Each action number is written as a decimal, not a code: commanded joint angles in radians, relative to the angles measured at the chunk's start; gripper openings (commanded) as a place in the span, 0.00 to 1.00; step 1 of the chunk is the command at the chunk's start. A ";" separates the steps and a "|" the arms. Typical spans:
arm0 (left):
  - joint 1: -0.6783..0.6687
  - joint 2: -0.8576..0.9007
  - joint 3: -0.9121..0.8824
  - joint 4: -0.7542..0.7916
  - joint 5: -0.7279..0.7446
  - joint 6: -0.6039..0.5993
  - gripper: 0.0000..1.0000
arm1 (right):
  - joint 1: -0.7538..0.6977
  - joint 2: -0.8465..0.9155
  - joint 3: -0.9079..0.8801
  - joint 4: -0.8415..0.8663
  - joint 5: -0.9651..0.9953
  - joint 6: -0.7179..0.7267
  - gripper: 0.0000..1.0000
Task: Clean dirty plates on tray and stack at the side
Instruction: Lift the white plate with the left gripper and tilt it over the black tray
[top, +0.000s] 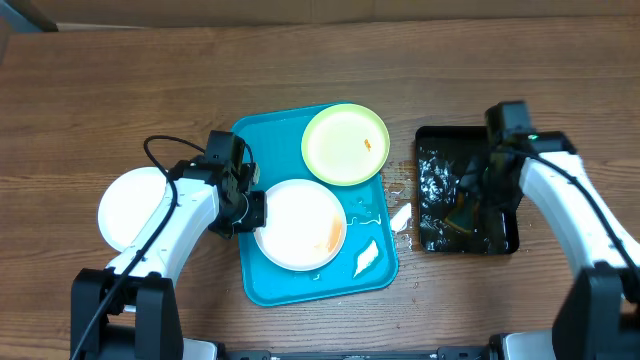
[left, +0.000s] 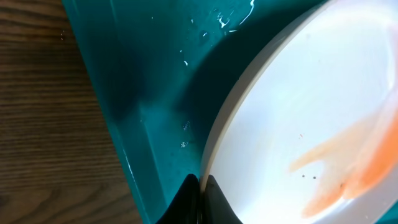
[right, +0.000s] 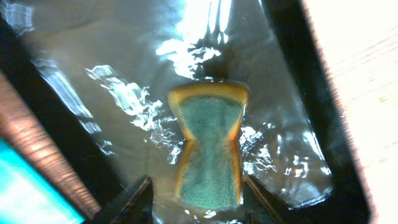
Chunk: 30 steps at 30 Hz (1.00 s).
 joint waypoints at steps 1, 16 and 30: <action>-0.002 0.007 0.056 -0.023 0.030 0.031 0.04 | -0.008 -0.114 0.121 -0.040 -0.020 -0.039 0.57; -0.244 0.008 0.431 -0.134 0.032 -0.014 0.04 | -0.008 -0.223 0.157 -0.132 -0.016 -0.039 0.74; -0.507 0.133 0.485 0.377 -0.212 -0.159 0.04 | -0.095 -0.223 0.157 -0.192 -0.017 -0.039 0.74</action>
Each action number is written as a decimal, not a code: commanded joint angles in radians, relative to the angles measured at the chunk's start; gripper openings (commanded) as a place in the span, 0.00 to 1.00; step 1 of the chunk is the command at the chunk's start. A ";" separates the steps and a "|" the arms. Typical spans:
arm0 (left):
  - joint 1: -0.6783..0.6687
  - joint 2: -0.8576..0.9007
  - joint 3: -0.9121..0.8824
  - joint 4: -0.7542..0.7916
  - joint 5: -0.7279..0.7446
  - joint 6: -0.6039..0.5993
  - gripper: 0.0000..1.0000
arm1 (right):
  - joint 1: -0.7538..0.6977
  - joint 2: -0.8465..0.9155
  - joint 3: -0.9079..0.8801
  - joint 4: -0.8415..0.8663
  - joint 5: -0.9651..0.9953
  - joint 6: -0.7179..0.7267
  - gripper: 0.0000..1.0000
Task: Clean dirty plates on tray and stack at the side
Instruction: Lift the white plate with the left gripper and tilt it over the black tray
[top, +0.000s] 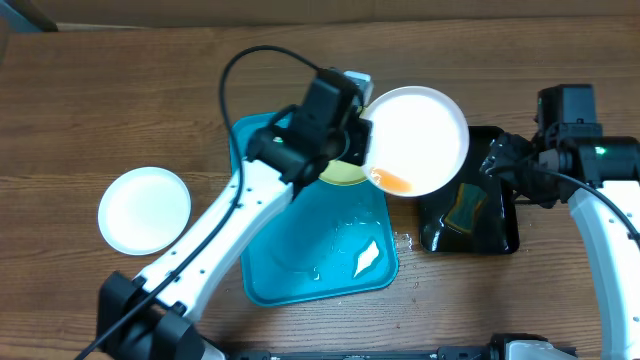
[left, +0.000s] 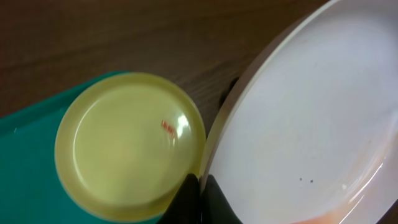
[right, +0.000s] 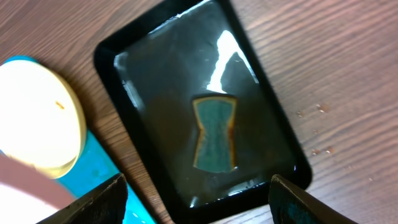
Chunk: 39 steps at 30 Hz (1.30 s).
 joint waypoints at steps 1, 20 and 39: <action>-0.066 0.084 0.030 0.103 -0.135 -0.043 0.04 | -0.029 -0.007 0.011 -0.015 -0.001 -0.006 0.74; -0.375 0.303 0.330 0.195 -0.921 0.536 0.04 | -0.046 -0.007 0.011 -0.048 -0.001 -0.006 0.74; -0.410 0.303 0.330 0.198 -1.006 0.609 0.04 | -0.046 -0.007 0.011 -0.052 -0.001 -0.006 0.75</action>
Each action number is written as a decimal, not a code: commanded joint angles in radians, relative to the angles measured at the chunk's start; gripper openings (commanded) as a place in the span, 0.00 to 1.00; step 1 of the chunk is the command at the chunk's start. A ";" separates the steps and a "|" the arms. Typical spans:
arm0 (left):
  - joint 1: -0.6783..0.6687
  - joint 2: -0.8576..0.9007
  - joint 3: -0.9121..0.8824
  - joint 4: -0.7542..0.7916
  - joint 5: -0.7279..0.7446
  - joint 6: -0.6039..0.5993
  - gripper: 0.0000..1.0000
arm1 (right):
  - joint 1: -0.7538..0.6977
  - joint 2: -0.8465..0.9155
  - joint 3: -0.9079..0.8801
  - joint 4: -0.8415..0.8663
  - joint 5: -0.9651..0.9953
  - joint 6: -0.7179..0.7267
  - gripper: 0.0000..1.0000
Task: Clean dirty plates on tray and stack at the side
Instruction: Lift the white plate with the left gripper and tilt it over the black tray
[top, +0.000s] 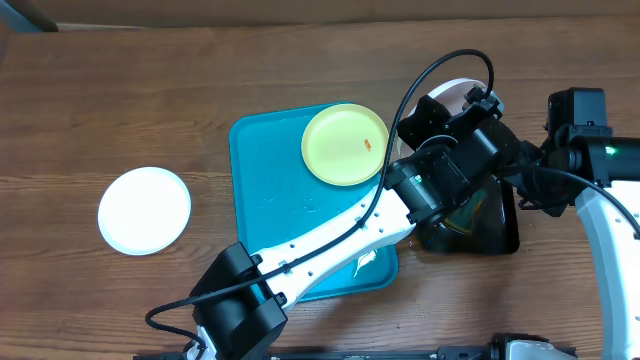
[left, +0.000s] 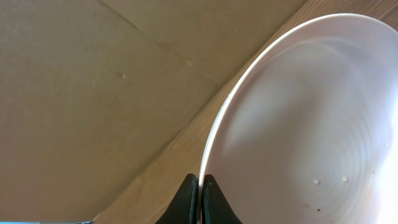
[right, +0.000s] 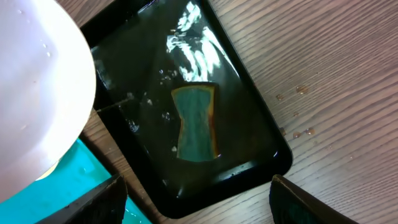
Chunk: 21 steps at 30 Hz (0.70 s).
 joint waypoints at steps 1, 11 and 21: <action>-0.002 -0.004 0.022 0.008 -0.027 0.016 0.04 | -0.008 -0.007 0.011 0.001 -0.001 -0.006 0.75; -0.004 -0.004 0.022 0.015 -0.027 0.014 0.04 | -0.008 -0.007 0.011 0.001 -0.001 -0.006 0.75; 0.026 -0.013 0.006 -0.091 0.160 -0.234 0.04 | -0.008 -0.007 0.011 -0.006 -0.001 -0.006 0.75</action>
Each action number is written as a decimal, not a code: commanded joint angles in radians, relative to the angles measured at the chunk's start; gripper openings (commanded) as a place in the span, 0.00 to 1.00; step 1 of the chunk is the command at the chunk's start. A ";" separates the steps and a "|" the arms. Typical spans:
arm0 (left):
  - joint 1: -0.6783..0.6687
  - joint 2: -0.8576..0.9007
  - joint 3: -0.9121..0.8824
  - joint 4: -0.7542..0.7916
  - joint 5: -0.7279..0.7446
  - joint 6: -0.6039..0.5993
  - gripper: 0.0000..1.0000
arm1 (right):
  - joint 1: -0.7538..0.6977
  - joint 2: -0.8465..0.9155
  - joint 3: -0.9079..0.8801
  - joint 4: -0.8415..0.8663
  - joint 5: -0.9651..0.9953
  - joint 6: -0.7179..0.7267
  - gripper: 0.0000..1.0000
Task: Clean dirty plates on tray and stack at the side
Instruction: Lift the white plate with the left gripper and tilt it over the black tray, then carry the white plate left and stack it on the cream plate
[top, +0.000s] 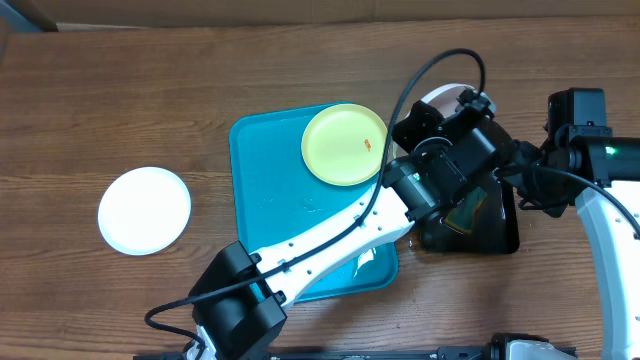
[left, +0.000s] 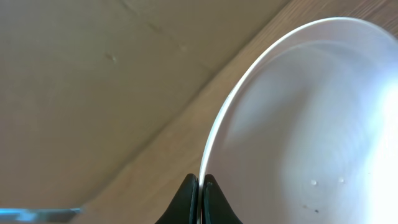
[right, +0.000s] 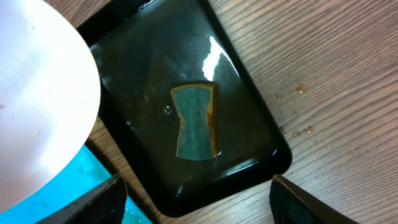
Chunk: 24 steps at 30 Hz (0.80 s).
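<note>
My left gripper (left: 200, 180) is shut on the rim of a white plate (left: 298, 124). It holds the plate tilted above the far left corner of the black water tray (right: 261, 162). From overhead only an arc of this plate (top: 447, 93) shows behind the left arm. A green-and-yellow sponge (right: 196, 121) lies in the water. My right gripper (right: 199, 208) hangs open high above the tray, empty. A yellow-green plate (top: 345, 143) with an orange speck sits on the teal tray (top: 270, 200).
A clean white plate (top: 145, 210) lies on the wood table at the left. White paper scraps (top: 365, 258) lie at the teal tray's near right corner. The left arm crosses above the teal tray. Water drops spot the table to the right of the black tray.
The held plate has shifted only slightly in the left wrist view. The ripples in the black tray's water have settled. The right gripper has stayed high and open.
My left gripper was shut on the rim of the orange-smeared white plate lying on the teal tray, with the right gripper open low over the sponge. Then the plate was up beside the yellow-green plate and the right gripper higher. Later and now the plate is over the black tray.
</note>
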 joint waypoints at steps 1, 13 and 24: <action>0.020 -0.006 0.006 -0.015 0.171 -0.101 0.04 | -0.008 -0.007 0.011 0.000 -0.001 -0.006 0.75; -0.024 -0.008 0.006 0.003 0.042 0.022 0.04 | -0.008 -0.007 0.011 -0.013 -0.002 -0.006 0.75; 0.056 -0.101 0.008 -0.303 0.164 -0.414 0.04 | -0.008 -0.007 0.011 -0.024 -0.001 -0.006 0.75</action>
